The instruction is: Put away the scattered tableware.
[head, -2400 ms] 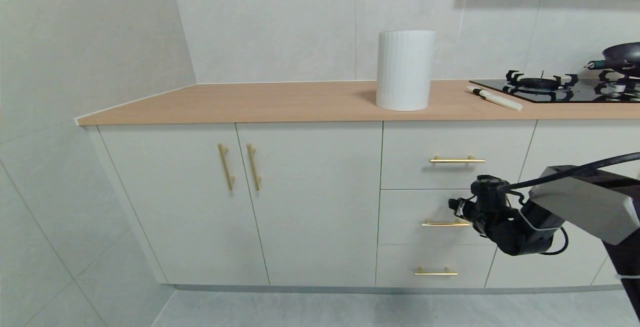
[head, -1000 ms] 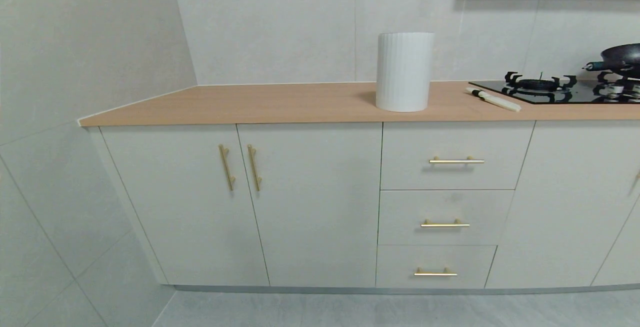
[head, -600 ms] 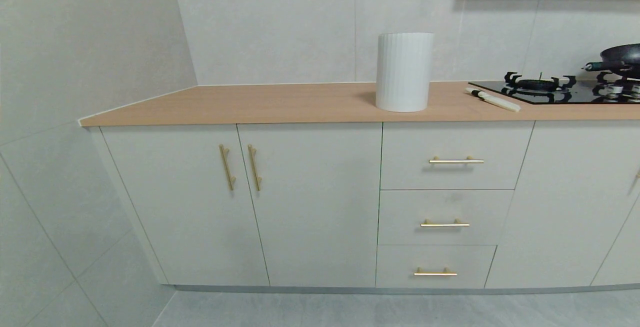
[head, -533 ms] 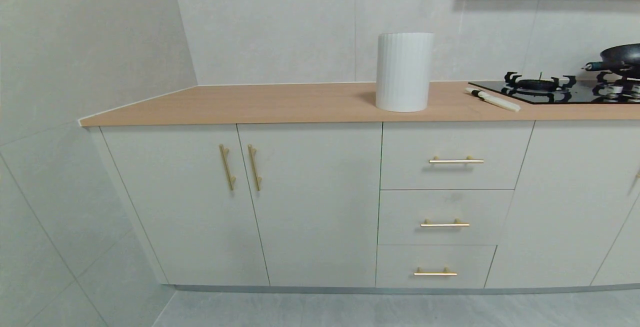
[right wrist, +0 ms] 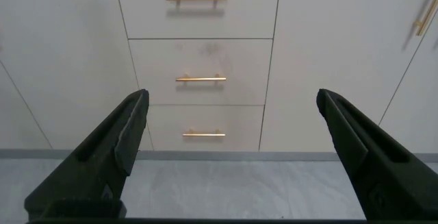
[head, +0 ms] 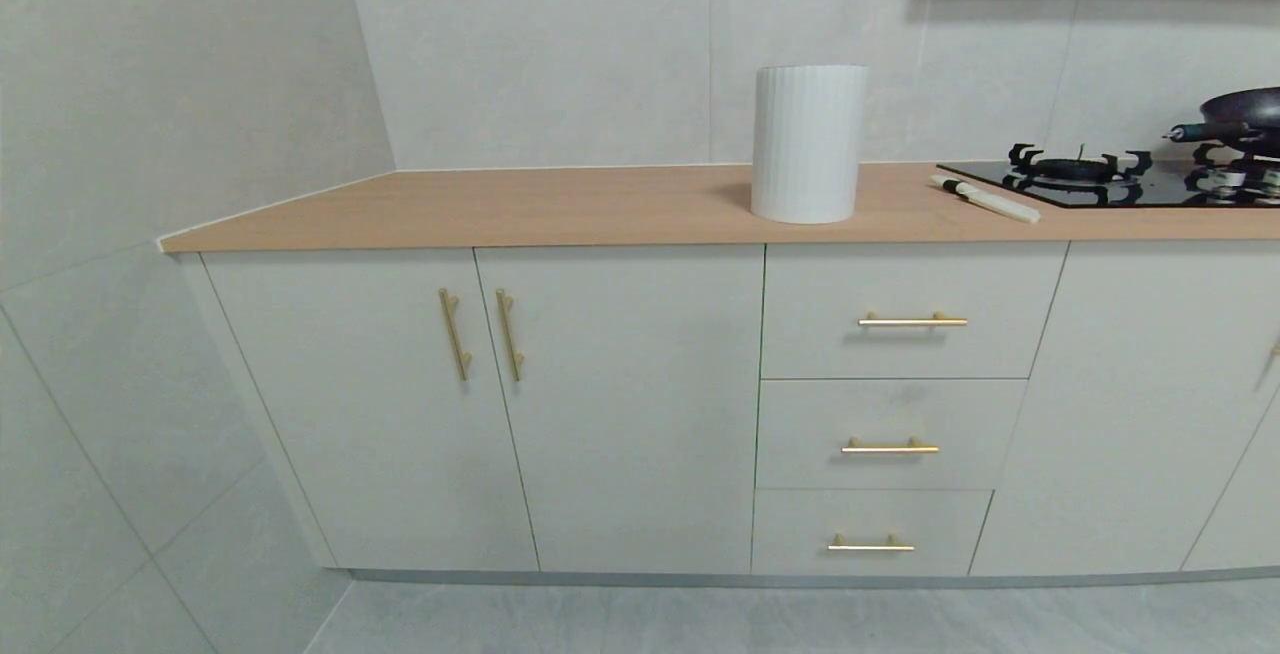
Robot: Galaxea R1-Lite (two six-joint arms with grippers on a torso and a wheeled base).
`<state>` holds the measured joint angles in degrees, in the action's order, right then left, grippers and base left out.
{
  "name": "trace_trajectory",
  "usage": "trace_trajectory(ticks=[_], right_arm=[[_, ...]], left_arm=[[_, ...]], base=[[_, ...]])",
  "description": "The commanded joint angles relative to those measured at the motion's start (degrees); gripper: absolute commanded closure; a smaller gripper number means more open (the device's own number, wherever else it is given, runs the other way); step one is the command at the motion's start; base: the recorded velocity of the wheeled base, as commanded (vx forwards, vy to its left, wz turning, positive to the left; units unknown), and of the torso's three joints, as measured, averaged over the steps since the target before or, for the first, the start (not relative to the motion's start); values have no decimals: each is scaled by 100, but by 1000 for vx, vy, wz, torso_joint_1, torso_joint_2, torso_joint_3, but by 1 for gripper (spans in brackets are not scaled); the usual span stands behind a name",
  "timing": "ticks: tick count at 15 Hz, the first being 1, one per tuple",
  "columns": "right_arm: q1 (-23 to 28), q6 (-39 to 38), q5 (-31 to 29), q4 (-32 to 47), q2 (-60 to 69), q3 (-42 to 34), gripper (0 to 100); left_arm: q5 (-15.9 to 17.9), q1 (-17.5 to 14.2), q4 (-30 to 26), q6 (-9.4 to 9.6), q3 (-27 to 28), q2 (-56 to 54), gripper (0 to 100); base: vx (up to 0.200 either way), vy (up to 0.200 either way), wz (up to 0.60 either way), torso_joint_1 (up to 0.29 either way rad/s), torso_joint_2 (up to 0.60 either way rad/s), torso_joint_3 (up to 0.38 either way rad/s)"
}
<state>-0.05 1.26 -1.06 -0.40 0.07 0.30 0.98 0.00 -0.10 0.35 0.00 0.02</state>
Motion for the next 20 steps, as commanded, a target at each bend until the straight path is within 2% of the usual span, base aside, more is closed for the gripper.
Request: trace_trajectory(ticks=[1,10,20], right_arm=[[-13,-3,1,31,-16,-30,0],[-4,-46,-35,23,-7,-30,0],[-4,-46,-35,23,-7,-30,0]], left_arm=[[-1,0,1,0,0,-2,0],[-1,0,1,9,0,-2,0],[-1,0,1,0,0,-2,0]], base=[[0,0,0,0,0,0],[0,0,0,0,0,0],[200,0,0,2,3,3]])
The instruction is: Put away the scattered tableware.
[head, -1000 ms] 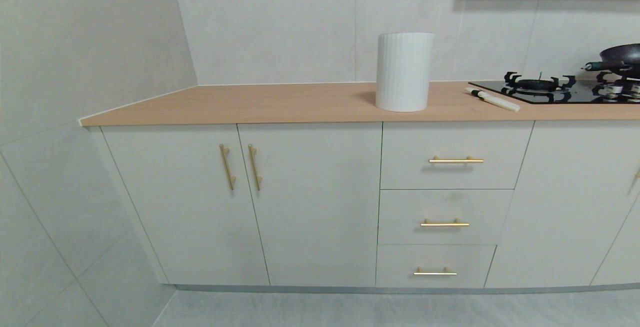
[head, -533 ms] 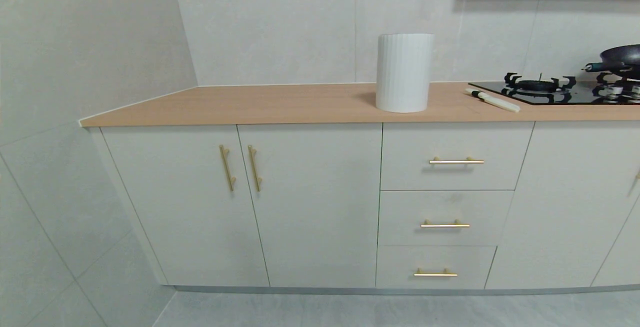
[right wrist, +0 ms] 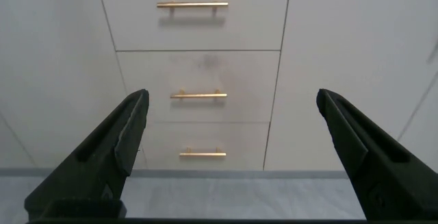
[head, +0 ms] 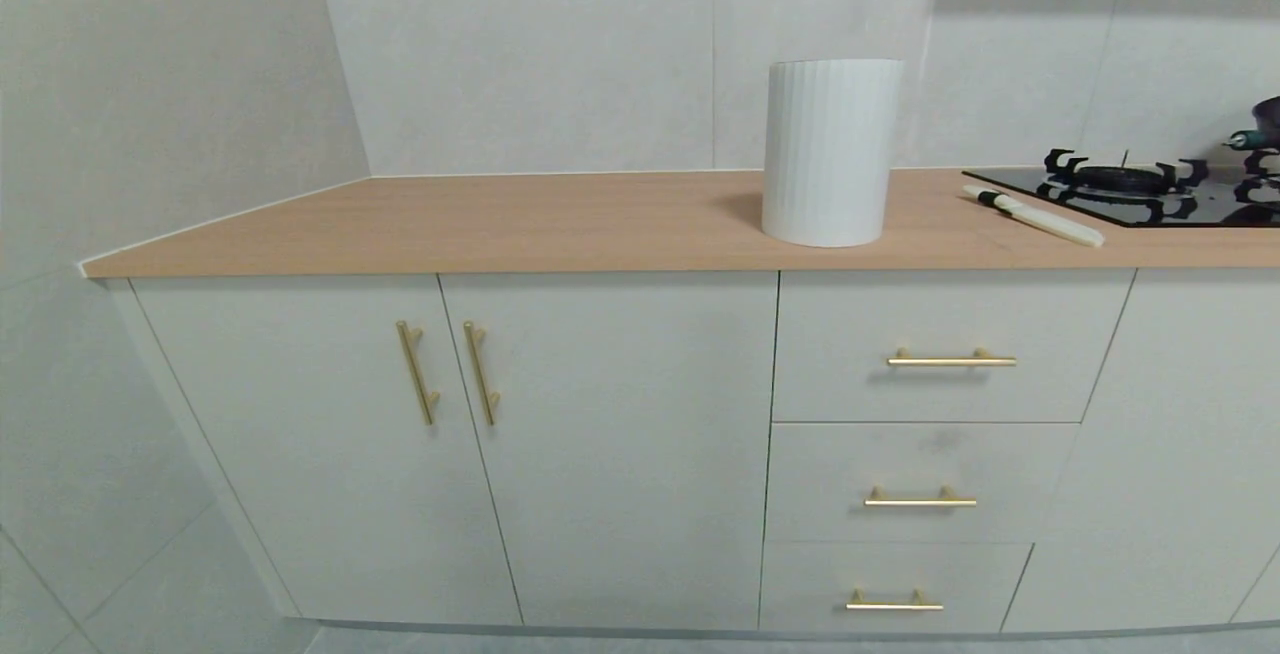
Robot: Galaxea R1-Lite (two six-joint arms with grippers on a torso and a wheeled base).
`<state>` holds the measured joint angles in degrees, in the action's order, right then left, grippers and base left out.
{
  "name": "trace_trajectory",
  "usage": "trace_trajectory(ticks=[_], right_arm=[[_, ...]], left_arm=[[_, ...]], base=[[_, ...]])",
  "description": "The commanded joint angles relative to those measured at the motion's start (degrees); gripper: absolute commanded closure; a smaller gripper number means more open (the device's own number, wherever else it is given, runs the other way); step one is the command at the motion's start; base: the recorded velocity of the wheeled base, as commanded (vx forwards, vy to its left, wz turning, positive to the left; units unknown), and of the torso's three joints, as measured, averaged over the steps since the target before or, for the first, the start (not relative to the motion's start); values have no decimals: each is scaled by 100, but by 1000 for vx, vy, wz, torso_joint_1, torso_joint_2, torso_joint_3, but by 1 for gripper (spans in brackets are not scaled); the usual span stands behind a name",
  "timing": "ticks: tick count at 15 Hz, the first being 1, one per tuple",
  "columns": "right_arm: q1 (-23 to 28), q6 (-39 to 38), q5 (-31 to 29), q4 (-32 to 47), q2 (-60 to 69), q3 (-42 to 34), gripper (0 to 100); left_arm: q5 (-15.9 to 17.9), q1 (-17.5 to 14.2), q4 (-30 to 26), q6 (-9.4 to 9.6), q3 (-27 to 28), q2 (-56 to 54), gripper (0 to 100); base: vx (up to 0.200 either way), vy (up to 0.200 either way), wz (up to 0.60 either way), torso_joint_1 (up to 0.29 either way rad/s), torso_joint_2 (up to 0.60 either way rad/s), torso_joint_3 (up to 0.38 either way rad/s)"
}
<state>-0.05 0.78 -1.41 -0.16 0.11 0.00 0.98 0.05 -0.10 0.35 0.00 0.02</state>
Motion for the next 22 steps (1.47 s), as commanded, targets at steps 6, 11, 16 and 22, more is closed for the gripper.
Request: trace_trajectory(ticks=[6,11,16,22], right_arm=[[-4,1,1,-2,-11,0,0],[-4,1,1,-2,-11,0,0],[-4,1,1,-2,-11,0,0],[-4,1,1,-2,-11,0,0]], left_arm=[[-1,-5,1,0,0,-2,0],[-1,-5,1,0,0,-2,0],[-1,-5,1,0,0,-2,0],[-1,-5,1,0,0,-2,0]], base=[[200,0,0,0,2,2],[120,0,0,3,0,0],[0,0,0,0,0,0],[0,-167,0,1,0,4]])
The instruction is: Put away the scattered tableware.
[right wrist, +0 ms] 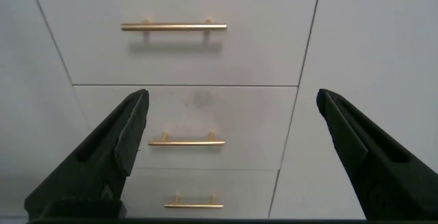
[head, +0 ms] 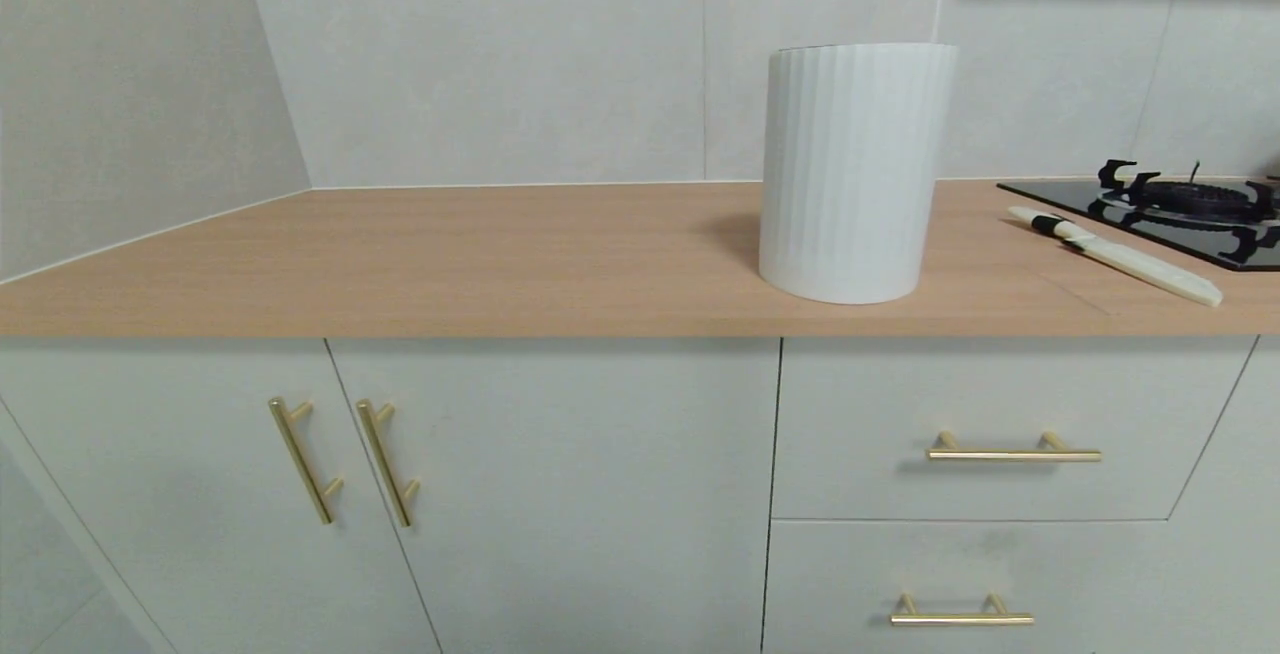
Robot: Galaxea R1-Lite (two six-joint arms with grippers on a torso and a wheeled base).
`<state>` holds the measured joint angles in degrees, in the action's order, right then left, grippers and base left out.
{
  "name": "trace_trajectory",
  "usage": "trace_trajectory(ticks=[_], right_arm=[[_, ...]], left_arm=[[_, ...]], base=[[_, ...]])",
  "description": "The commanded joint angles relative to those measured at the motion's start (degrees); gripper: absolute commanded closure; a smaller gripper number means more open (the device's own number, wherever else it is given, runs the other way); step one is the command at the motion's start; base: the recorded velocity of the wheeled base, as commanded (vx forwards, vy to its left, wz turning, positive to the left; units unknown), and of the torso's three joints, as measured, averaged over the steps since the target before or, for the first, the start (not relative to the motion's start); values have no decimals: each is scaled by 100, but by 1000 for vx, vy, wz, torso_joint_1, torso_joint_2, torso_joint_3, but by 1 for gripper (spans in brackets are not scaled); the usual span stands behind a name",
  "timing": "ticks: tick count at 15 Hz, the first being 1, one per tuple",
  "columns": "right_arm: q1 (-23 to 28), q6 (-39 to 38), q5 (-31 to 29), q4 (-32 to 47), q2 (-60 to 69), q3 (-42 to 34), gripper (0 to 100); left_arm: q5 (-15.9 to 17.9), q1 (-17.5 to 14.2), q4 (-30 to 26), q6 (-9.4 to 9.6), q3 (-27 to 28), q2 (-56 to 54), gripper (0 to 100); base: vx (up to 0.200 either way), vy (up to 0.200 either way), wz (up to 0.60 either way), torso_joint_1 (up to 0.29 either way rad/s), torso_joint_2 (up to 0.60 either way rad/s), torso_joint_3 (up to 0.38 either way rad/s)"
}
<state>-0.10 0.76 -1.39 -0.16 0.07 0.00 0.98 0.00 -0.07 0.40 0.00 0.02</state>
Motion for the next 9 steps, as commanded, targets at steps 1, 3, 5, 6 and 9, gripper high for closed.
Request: trace_trajectory(ticks=[1,3,5,6,9], right_arm=[[1,-5,-2,-2,-7,0,0],[1,-5,-2,-2,-7,0,0],[1,-5,-2,-2,-7,0,0],[1,-5,-2,-2,-7,0,0],[1,-5,-2,-2,-7,0,0]], left_arm=[[-1,0,-1,-5,0,-2,0],[-1,0,-1,-5,0,-2,0],[-1,0,-1,-5,0,-2,0],[-1,0,-1,-5,0,-2,0],[-1,0,-1,-5,0,-2,0]], base=[[0,-200,0,-2,2,2],[0,-200,0,7,5,2],[0,-200,0,2,2,0],[0,0,0,0,0,0],[0,0,0,0,0,0]])
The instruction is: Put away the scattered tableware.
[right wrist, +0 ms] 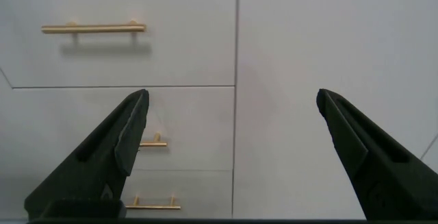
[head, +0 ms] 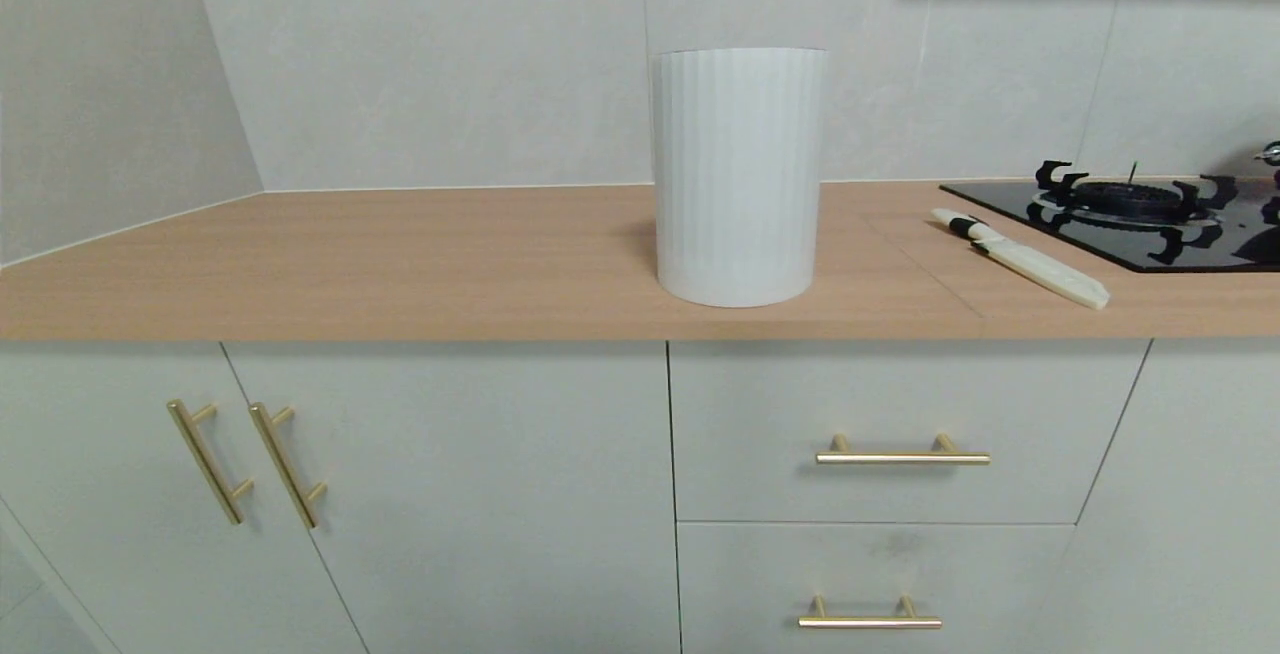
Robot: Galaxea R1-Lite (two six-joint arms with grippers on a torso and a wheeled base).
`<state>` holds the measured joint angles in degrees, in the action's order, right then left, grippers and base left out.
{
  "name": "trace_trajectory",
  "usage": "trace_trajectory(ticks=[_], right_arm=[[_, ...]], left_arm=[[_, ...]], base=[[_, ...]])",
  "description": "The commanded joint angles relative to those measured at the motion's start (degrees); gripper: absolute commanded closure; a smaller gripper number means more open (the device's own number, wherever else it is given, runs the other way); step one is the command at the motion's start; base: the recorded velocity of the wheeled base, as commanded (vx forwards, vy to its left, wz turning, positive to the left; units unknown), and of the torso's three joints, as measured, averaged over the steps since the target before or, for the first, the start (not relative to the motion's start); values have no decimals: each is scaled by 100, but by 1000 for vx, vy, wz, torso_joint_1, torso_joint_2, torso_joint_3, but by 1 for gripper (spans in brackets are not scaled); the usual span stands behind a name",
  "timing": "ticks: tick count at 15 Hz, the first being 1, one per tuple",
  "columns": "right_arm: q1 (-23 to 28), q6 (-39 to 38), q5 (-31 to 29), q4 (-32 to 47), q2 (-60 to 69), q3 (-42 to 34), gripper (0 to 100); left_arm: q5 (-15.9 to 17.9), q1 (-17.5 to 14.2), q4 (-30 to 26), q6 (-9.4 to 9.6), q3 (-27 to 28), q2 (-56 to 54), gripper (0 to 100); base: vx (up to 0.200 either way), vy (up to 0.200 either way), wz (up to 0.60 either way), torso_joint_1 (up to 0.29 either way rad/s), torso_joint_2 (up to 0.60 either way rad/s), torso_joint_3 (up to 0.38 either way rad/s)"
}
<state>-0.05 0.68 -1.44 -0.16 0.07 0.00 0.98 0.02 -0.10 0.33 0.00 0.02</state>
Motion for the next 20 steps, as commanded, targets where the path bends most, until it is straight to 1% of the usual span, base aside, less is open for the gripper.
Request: trace_trajectory(ticks=[1,13,17,20], right_arm=[[-4,11,3,-2,-7,0,0],[-4,11,3,-2,-7,0,0],[-4,11,3,-2,-7,0,0],[-4,2,3,-2,-7,0,0]], left_arm=[[-1,-2,1,2,0,-2,0],[-1,-2,1,2,0,-2,0],[-1,-2,1,2,0,-2,0],[-1,-2,1,2,0,-2,0]], base=[[0,0,0,0,0,0],[0,0,0,0,0,0],[0,0,0,61,-227,-238],[0,0,0,180,-526,-289]])
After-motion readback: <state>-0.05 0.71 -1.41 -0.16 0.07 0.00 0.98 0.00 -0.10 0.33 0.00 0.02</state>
